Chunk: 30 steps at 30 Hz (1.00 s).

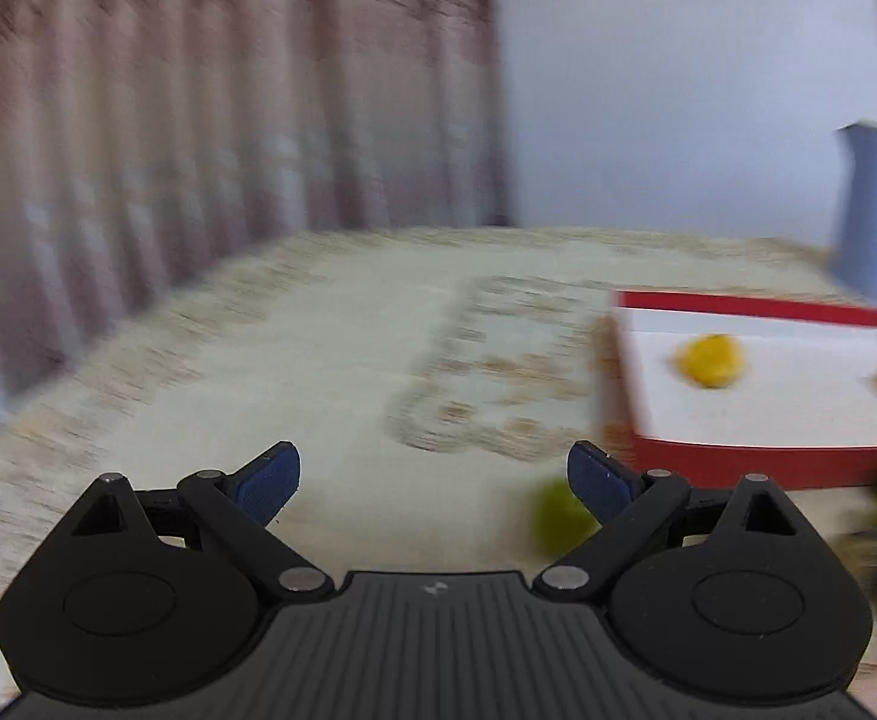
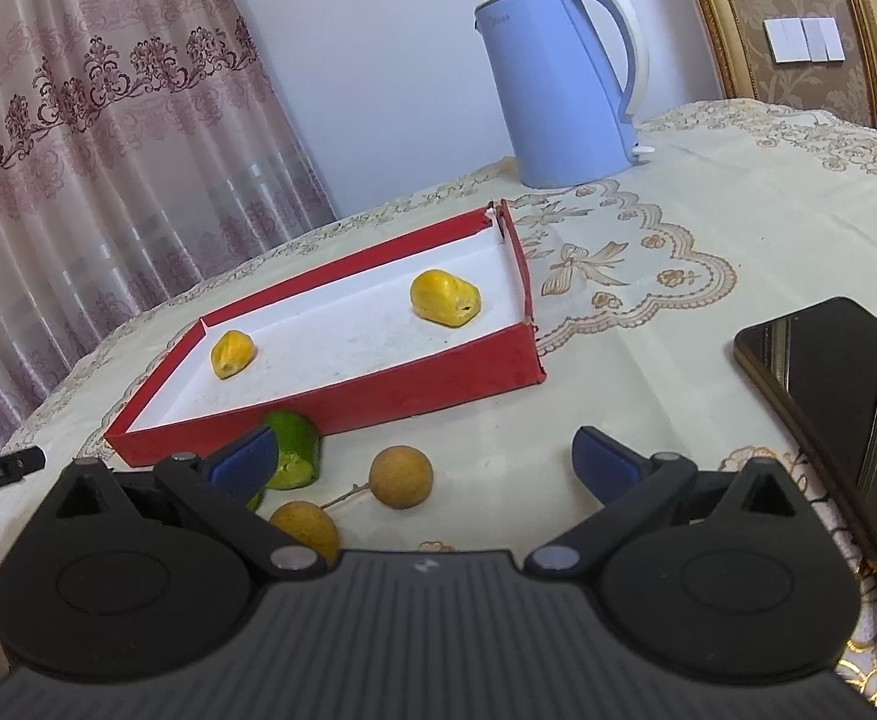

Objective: Organize fruits
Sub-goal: 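Move the left tool back toward the green fruits beside the tray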

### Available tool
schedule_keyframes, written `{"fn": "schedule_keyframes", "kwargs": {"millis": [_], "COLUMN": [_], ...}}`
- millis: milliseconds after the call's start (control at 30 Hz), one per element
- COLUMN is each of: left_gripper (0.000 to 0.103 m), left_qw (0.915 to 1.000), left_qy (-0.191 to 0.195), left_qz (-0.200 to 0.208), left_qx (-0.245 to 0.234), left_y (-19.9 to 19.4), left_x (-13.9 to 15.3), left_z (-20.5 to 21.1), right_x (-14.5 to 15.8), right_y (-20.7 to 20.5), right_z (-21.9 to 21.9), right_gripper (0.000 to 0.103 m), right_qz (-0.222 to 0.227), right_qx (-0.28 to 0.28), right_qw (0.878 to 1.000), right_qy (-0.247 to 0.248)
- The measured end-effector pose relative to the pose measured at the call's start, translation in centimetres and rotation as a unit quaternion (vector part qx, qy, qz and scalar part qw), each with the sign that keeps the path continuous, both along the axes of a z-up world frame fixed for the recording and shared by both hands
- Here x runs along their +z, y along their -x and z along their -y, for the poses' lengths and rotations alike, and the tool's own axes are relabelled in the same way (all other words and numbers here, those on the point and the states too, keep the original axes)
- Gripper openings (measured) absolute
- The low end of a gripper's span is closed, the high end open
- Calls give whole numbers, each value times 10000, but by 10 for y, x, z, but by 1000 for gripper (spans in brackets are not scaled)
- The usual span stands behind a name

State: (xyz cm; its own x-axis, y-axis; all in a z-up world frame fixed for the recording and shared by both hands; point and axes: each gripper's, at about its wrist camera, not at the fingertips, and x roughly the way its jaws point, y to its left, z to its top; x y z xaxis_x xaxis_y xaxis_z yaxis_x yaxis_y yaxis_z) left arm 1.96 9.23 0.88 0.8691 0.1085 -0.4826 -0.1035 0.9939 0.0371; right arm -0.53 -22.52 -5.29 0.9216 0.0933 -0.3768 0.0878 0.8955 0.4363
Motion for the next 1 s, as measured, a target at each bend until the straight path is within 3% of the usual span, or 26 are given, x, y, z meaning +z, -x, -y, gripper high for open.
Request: {"fn": "schedule_keyframes", "kwargs": {"millis": [67, 233, 367, 633, 1000], "left_gripper": [97, 97, 97, 97, 96], "left_qw": [9997, 9985, 9977, 9978, 9956], "left_qy": [124, -495, -633, -488, -400], "left_qz": [-34, -87, -169, -384, -458], "left_qx": [-211, -218, -199, -224, -708], "left_y": [-1, -12, -23, -30, -21], "left_x": [-2, -13, -16, -20, -22], "left_z": [7, 32, 34, 35, 51], "right_x": [0, -2, -2, -2, -3], "right_y": [0, -1, -1, -1, -1], "right_z": [-1, 2, 2, 3, 3], "right_gripper": [103, 103, 103, 103, 103], "right_qz": [-3, -25, -31, -23, -34], "right_qx": [-1, -34, -34, -25, -36], "right_qw": [10000, 10000, 10000, 9999, 9999], "right_qy": [12, -73, -41, -103, -123]}}
